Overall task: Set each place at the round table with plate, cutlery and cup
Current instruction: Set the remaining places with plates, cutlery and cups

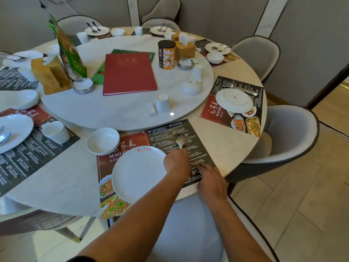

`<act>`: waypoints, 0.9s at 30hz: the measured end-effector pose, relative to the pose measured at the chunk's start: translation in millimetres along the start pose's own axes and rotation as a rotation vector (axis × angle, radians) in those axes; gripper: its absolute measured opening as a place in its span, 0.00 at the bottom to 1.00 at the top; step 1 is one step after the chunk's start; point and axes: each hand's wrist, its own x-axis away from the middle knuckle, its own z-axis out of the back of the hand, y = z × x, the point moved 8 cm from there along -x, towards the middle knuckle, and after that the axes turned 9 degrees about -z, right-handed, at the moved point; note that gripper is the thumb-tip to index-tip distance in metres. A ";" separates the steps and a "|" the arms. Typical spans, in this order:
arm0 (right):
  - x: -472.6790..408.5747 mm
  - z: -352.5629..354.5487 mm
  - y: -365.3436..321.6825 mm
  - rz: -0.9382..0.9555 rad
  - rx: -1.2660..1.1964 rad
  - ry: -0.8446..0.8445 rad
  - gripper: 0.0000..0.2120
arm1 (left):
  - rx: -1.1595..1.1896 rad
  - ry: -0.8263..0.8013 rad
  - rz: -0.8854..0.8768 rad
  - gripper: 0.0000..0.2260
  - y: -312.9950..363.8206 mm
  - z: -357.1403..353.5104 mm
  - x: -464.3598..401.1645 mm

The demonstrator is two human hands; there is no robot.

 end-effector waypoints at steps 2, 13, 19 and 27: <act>0.6 0.2 0.3 0.003 -0.004 -0.004 0.26 | 0.002 -0.009 0.012 0.09 1.4 -1.2 -1.6; 0.6 1.4 4.3 0.005 -0.114 -0.149 0.24 | 0.480 0.043 0.181 0.04 -30.4 8.7 9.4; 10.8 5.3 -18.6 -0.070 -0.278 0.001 0.14 | 0.844 0.024 0.273 0.12 -86.8 6.9 61.2; 34.3 -31.1 -78.2 -0.082 -0.317 -0.055 0.10 | 0.962 0.081 0.412 0.06 -166.7 -16.2 145.1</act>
